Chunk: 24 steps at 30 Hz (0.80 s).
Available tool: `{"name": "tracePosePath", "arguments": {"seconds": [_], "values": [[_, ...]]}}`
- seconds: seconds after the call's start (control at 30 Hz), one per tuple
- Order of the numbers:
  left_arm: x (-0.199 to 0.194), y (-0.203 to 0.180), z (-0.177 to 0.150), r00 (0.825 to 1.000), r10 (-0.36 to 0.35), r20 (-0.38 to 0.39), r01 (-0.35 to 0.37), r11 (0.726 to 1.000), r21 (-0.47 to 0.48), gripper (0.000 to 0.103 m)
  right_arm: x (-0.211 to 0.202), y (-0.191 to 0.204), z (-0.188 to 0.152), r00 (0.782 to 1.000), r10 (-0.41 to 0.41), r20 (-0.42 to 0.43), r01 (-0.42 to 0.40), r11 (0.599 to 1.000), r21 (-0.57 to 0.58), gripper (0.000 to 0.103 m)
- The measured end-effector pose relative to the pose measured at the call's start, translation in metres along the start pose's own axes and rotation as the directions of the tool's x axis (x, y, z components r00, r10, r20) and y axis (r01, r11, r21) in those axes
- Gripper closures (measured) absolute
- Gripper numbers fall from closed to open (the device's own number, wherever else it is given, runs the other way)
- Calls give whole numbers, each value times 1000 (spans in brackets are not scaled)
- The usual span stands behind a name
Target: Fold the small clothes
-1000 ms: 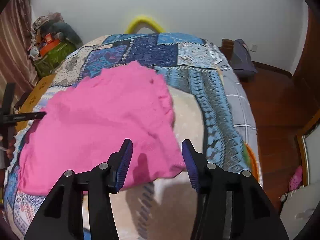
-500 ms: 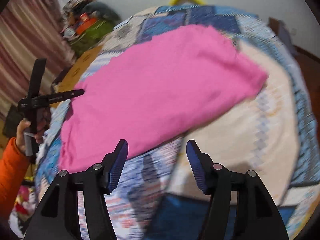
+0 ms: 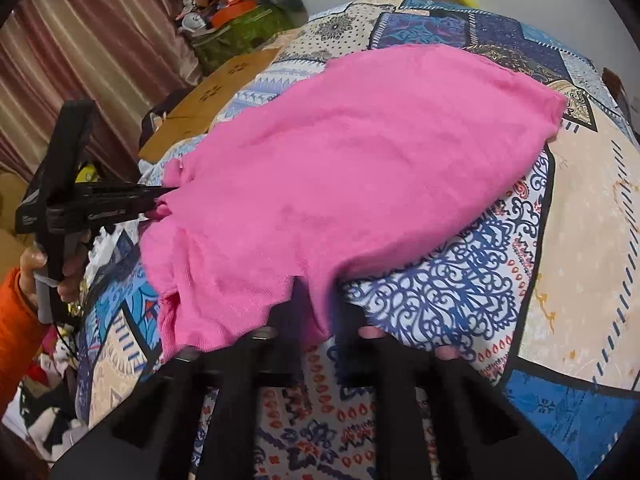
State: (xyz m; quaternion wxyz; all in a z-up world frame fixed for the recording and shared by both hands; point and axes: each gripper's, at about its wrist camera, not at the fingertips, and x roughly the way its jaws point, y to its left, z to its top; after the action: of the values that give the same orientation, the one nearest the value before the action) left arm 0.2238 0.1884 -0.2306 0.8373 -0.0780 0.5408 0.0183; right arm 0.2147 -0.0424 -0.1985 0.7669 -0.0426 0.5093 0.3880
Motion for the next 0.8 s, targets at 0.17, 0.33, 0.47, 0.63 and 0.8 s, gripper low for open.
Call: {"name": "tracePosePath", "arguments": {"seconds": [0.17, 0.33, 0.47, 0.63, 0.8], "values": [[-13, -13, -7, 999, -55, -1, 55, 998, -16, 94, -10, -15, -12, 997, -73, -15, 73, 997, -32, 97], [-25, -51, -13, 995, -95, -3, 95, 994, 46, 94, -19, -32, -27, 989, -142, -30, 141, 990, -14, 98], [-28, -76, -20, 999, -35, 15, 32, 992, 120, 94, -32, -51, -38, 983, -179, -49, 181, 983, 29, 99], [-34, -70, -30, 999, 5, 38, -10, 991, 132, 86, -56, -57, -56, 982, -184, -44, 186, 981, 60, 99], [-56, -54, -36, 993, 74, 97, -87, 987, 135, 69, -88, -39, -57, 980, -197, 33, 197, 980, 22, 92]]}}
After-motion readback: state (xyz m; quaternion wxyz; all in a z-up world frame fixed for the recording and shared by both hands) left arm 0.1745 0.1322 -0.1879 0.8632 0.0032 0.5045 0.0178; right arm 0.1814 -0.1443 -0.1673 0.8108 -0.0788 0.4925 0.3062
